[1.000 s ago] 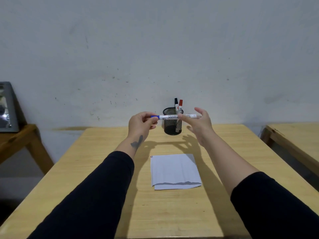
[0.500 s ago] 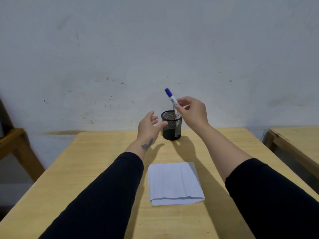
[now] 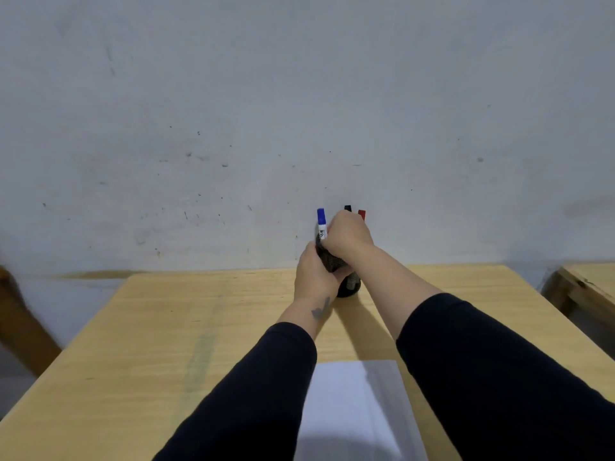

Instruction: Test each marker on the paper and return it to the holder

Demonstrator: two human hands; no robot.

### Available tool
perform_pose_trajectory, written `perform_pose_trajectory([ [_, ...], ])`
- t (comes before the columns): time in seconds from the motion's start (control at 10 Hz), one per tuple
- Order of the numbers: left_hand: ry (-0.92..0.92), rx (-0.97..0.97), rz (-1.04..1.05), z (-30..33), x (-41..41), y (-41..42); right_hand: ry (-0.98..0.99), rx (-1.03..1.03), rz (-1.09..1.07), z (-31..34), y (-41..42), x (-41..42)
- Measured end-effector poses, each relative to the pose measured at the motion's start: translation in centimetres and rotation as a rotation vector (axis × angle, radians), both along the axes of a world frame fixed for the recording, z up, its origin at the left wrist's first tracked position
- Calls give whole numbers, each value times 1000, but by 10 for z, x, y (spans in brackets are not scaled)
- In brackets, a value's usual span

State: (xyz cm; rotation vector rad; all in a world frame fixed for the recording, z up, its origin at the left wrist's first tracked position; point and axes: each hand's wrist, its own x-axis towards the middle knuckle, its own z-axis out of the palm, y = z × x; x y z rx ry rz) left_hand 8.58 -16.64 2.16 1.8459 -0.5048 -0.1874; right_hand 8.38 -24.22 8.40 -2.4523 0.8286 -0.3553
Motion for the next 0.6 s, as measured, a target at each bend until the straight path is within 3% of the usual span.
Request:
perform_pose_trajectory([
  [0.1, 6, -30, 0, -1, 0, 0, 69, 3, -21, 0, -2, 6],
  [0.3, -35, 62, 4, 9, -1, 4, -48, -2, -60, 16, 0, -8],
  [0.5, -231, 207, 18, 47, -41, 43, -253, 6, 53, 41, 18, -82],
  [0.6, -401, 232, -1, 45, -86, 84, -355, 47, 152, 30, 45, -158],
])
